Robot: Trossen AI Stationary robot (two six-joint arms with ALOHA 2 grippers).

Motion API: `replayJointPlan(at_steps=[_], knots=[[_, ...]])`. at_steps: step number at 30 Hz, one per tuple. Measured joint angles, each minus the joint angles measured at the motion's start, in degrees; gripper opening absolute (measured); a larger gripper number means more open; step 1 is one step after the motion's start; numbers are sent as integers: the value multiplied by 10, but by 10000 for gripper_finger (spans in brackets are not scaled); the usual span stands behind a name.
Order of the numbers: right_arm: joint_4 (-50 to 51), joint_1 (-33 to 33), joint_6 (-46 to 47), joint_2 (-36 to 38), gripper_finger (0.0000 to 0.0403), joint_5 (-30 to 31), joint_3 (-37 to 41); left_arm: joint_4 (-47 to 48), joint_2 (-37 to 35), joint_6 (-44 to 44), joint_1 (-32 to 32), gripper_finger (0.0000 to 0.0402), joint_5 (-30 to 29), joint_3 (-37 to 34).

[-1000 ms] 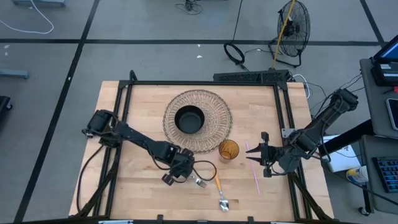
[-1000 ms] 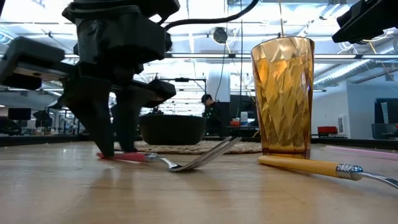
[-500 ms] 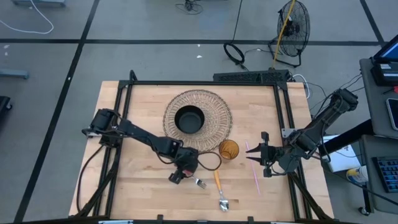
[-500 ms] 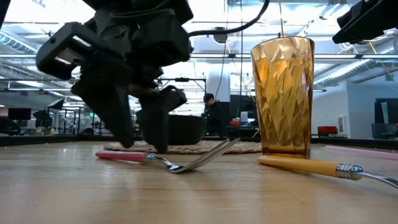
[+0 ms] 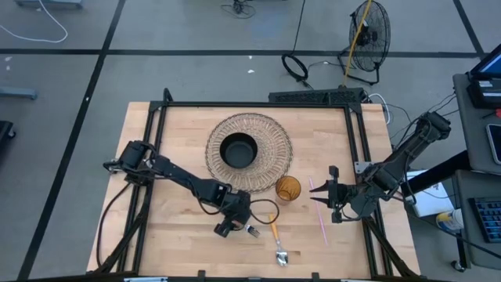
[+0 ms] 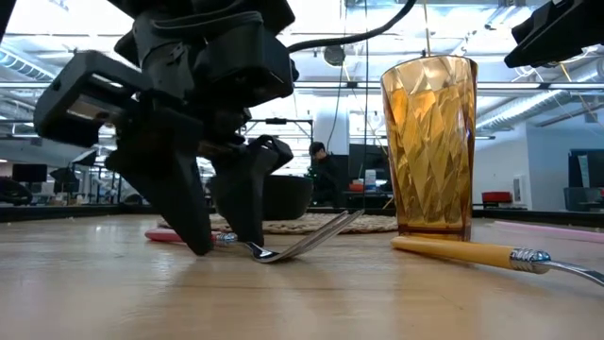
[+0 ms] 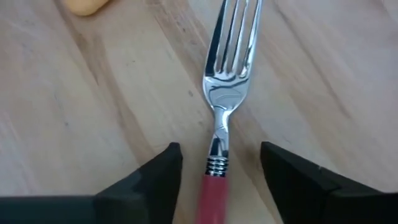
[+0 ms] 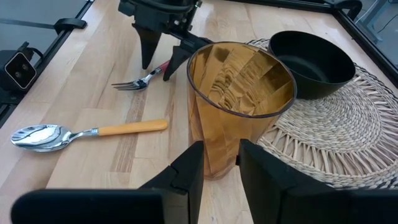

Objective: Pick & Place Utensil
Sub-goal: Put the pink fork into the black bowl on the woven mat

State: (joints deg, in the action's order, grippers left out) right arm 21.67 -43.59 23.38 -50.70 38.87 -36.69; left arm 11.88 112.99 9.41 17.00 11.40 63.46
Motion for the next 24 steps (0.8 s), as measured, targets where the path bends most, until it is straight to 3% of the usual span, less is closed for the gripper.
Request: replayJointPlan(at_steps=[7,12,16,24], knots=[[0,0,0,0,89,0,0,12,1,23,0,109,-3,0],[-1,0,0,0,89,0,0,27,2,36,1,59,-2,0],[-1,0,0,0,89,0,0,31,2,41,1,43,-4,0],[-1,0,0,0,89,0,0,34,1,45,4,49,-25,0]])
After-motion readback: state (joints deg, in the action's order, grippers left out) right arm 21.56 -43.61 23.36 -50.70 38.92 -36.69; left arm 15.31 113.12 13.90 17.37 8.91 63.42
